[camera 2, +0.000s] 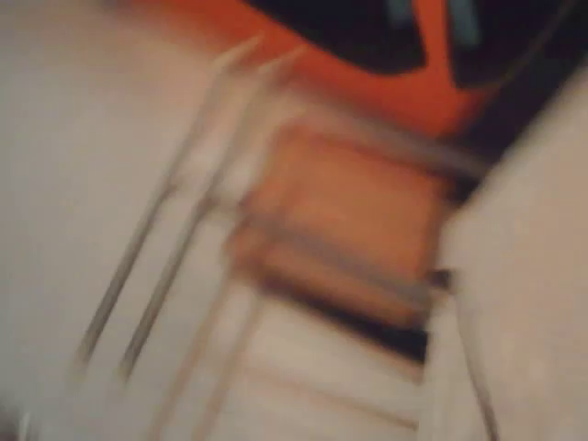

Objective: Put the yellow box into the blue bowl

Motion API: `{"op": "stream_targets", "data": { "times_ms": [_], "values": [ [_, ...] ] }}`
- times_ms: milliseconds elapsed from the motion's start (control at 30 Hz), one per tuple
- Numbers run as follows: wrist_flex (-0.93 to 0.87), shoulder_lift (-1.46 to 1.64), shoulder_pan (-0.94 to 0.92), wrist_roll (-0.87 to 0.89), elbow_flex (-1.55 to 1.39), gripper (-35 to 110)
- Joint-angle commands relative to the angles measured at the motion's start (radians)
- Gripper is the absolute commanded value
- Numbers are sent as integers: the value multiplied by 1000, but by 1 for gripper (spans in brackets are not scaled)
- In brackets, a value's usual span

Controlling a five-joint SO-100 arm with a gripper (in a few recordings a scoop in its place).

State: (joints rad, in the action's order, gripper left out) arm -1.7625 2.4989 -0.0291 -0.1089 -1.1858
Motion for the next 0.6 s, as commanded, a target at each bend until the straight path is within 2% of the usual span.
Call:
{"op": "stream_targets", "data": {
  "times_ms": [0, 267, 567],
  "values": [
    [6, 127, -2, 58, -120, 0],
    [6, 422, -2, 51, -397, 0],
    [5, 635, 0, 63, -525, 0]
  ]
}}
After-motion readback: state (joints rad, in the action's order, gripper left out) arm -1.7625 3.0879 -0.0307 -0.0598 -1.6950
